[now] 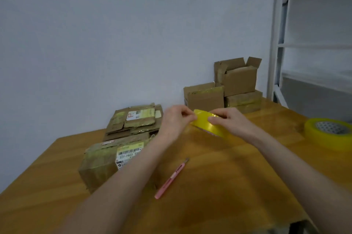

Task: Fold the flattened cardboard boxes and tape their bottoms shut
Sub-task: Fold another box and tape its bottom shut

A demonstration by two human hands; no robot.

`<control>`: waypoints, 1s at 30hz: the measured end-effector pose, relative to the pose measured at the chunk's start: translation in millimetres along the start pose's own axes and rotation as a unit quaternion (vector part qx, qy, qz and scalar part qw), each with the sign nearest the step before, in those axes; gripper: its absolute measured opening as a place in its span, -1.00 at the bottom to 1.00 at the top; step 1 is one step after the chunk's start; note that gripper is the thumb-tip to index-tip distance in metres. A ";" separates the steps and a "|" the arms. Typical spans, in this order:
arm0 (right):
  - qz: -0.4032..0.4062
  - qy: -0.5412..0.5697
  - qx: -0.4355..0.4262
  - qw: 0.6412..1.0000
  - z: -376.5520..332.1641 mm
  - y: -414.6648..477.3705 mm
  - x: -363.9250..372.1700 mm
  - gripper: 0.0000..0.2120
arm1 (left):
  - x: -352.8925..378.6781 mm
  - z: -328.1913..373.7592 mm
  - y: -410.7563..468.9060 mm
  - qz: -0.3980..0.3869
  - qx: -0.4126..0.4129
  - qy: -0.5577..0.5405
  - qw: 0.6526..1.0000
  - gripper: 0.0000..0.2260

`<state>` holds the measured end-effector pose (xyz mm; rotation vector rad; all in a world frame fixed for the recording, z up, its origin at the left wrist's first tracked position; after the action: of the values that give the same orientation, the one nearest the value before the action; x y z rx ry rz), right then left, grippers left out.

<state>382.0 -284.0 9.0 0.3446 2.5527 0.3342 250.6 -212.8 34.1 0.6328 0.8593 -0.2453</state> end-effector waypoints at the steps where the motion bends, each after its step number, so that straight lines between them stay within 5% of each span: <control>1: 0.007 0.023 -0.025 0.999 -21.7 6.9 0.7 -0.84 | -22.9 -2.4 4.2 0.013 -0.008 -0.008 1.000 -0.89; 6: -0.001 0.109 -0.106 0.988 -103.2 49.7 31.7 -0.76 | -113.9 -32.6 6.8 0.043 -0.049 -0.022 0.998 -0.87; 13: -0.115 0.060 -0.133 0.983 -161.4 89.3 136.0 -0.67 | -165.4 -133.9 -42.0 0.055 -0.181 -0.128 0.973 -0.82; 22: -0.238 0.064 -0.068 0.967 -138.4 101.4 205.2 -0.62 | -137.6 -231.1 -77.8 0.071 -0.303 -0.260 0.914 -0.81; 25: -0.294 0.065 -0.035 0.953 -108.4 91.0 214.6 -0.43 | -135.0 -249.2 -82.7 0.078 -0.316 -0.259 0.909 -0.80; 30: -0.221 0.178 -0.028 0.958 -90.6 90.5 216.6 -0.54 | -140.3 -256.3 -82.4 0.095 -0.300 -0.224 0.922 -0.80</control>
<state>170.7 -147.5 7.9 -0.3408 2.8628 0.3175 -36.5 -128.4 -17.1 0.0682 0.3870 0.0578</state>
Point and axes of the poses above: each hand's wrist, its own y-axis towards the middle knuckle, its own x-axis out of the palm, z = x × y, the point moved 10 cm from there along y, towards the middle knuckle, and after that the axes turned 6 degrees about y, right-handed, at the moved point
